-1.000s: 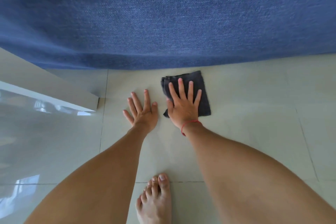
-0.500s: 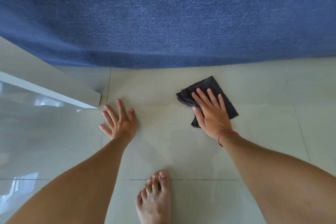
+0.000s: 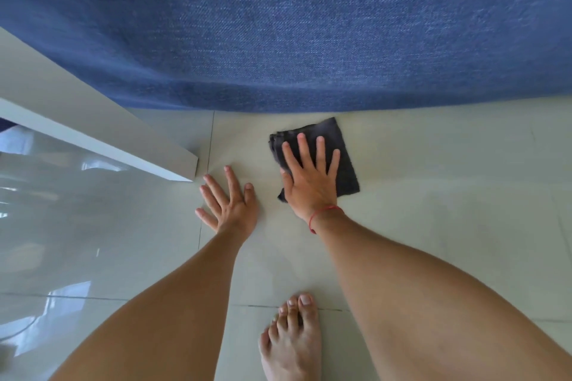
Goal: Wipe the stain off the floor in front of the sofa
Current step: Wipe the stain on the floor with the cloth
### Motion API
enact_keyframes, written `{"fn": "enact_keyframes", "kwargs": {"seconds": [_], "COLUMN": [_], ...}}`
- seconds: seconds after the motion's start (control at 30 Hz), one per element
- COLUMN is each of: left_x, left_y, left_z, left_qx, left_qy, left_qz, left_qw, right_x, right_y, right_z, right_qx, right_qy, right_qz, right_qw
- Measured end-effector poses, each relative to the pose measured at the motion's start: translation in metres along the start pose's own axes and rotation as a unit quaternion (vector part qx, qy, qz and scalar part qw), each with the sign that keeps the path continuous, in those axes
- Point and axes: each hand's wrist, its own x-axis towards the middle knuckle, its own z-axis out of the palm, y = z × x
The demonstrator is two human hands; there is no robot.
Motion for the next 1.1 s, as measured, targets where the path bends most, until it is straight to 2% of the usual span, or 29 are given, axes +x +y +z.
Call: {"fn": "enact_keyframes", "kwargs": {"seconds": [0.07,0.13,0.2,0.27,0.4,0.53,0.6,0.73,0.83,0.97,1.03,1.1], "left_x": [-0.003,-0.007,-0.009,-0.007,0.002,0.002,0.002,0.003,0.001,-0.004,-0.003,0.0], "left_y": [-0.002,-0.007,-0.015,-0.027,-0.044,-0.043,-0.044,-0.043,-0.048,-0.057,-0.061,-0.065], "left_z": [-0.001,-0.002,-0.003,-0.005,-0.005,-0.006,-0.006,-0.007,-0.012,-0.018,-0.023,-0.024], "left_qx": [-0.012,-0.016,-0.012,0.003,0.01,-0.014,-0.012,-0.018,-0.035,-0.034,-0.038,-0.049], "left_qy": [0.013,0.06,0.117,0.127,0.072,0.045,0.048,0.049,0.043,0.065,0.069,0.045], "left_qz": [0.006,0.022,0.014,-0.021,-0.04,-0.041,-0.038,-0.035,-0.026,-0.012,-0.052,-0.076], "left_qw": [1.0,0.998,0.993,0.992,0.997,0.998,0.998,0.998,0.998,0.997,0.996,0.995], "right_x": [-0.015,-0.032,-0.039,-0.035,-0.021,-0.01,-0.004,-0.009,-0.031,-0.042,-0.041,-0.037], "right_y": [-0.01,0.0,0.032,0.071,0.109,0.065,0.034,-0.024,-0.047,0.0,0.033,0.055], "right_z": [0.004,0.005,-0.003,-0.013,-0.029,-0.016,-0.008,0.008,0.015,0.007,0.001,-0.005], "right_qx": [-0.01,-0.023,-0.039,-0.062,-0.058,-0.027,-0.021,-0.022,-0.019,-0.036,-0.055,-0.061], "right_qy": [-0.012,-0.029,-0.04,-0.036,-0.021,0.023,0.022,-0.014,-0.037,-0.054,-0.03,-0.013], "right_qz": [-0.054,-0.127,-0.203,-0.224,-0.102,0.039,0.07,-0.049,-0.106,-0.252,-0.266,-0.216], "right_qw": [0.998,0.991,0.978,0.972,0.993,0.999,0.997,0.998,0.993,0.966,0.962,0.974]}}
